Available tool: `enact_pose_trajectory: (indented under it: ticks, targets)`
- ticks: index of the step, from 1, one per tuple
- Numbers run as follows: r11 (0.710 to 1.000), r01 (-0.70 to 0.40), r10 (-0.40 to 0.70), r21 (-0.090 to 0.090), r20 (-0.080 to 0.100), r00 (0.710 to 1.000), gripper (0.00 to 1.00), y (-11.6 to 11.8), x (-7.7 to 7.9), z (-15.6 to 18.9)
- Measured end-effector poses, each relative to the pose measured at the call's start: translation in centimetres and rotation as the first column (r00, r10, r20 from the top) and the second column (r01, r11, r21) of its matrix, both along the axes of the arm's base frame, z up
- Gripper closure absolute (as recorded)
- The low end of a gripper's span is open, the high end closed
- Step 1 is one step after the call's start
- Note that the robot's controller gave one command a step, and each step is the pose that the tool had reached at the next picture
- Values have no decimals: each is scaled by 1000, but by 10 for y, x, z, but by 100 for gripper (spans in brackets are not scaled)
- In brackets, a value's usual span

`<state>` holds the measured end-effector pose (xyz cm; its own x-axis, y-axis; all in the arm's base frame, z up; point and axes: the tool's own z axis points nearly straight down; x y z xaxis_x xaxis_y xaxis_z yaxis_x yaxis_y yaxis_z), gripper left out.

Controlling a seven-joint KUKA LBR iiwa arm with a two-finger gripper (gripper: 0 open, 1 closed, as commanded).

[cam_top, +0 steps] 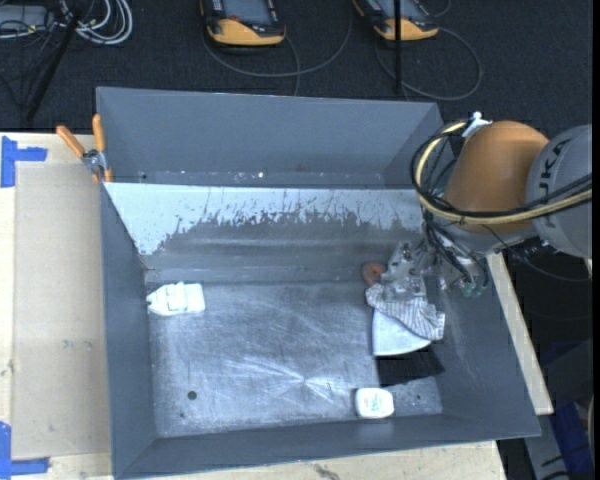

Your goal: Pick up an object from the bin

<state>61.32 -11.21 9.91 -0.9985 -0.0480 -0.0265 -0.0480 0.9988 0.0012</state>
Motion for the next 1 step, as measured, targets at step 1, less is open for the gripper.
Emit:
enact_pose_trajectory:
  ticks: [1]
  targets:
    - [1000,-1,1,0,0,1000,100,0,0,0]
